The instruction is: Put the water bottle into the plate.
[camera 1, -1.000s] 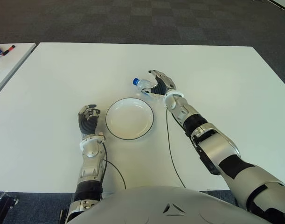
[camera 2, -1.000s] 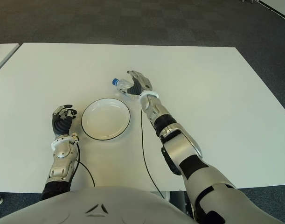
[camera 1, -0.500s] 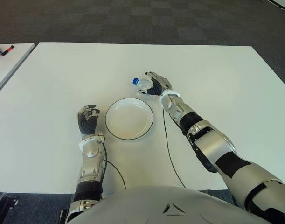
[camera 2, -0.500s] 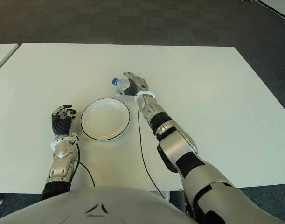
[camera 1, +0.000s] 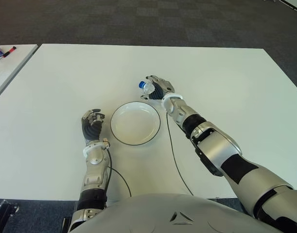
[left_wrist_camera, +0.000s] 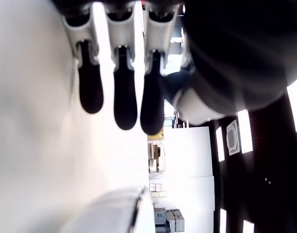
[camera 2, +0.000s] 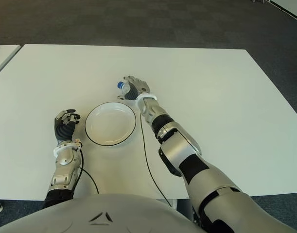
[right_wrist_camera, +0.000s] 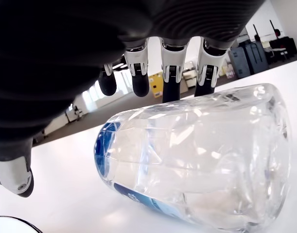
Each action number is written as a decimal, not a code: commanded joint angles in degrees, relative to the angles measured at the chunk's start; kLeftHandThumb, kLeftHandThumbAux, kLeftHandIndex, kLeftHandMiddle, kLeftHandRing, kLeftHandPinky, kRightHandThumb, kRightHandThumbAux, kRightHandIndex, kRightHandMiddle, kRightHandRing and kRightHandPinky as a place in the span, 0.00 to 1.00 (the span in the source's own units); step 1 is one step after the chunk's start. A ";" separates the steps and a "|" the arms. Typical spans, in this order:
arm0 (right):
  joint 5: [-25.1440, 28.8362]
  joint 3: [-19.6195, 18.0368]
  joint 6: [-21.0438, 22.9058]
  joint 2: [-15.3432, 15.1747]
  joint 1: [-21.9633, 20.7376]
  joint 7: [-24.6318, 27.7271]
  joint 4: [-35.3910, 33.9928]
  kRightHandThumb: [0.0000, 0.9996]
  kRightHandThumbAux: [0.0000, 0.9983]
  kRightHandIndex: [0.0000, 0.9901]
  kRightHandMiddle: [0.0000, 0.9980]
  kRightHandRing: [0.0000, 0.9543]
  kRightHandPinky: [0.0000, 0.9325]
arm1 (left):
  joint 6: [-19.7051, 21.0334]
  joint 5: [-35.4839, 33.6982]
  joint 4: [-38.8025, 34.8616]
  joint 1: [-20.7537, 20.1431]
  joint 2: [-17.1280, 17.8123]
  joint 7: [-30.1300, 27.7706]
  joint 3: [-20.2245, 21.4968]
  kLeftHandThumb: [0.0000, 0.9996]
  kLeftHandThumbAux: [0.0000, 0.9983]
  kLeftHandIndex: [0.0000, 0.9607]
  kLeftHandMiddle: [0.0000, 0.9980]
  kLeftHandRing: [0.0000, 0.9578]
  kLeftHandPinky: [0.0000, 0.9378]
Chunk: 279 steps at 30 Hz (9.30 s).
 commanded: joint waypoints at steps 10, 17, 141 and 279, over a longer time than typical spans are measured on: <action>0.11 0.27 0.97 0.69 0.15 0.23 0.60 0.26 0.52 0.00 0.05 0.11 0.19 | 0.65 -0.76 0.21 1.38 -2.25 0.21 -0.63 0.69 0.72 0.44 0.55 0.54 0.52; 0.43 -0.01 0.50 0.81 0.69 -0.33 0.15 0.26 0.53 0.00 0.05 0.10 0.19 | -0.05 -0.92 -0.01 1.78 -2.21 0.06 -0.75 0.69 0.72 0.44 0.55 0.55 0.53; 3.16 -5.09 -11.28 -0.42 5.08 -8.17 -7.95 0.31 0.61 0.05 0.23 0.31 0.39 | 0.83 -2.28 -2.14 4.13 -1.19 -0.43 -0.37 0.69 0.72 0.44 0.55 0.53 0.52; 3.50 -7.32 -23.80 -4.15 8.94 -15.20 -8.59 0.14 0.67 0.09 0.23 0.32 0.39 | 3.18 -1.68 -9.63 9.07 -2.88 1.17 -2.21 0.69 0.72 0.44 0.55 0.53 0.50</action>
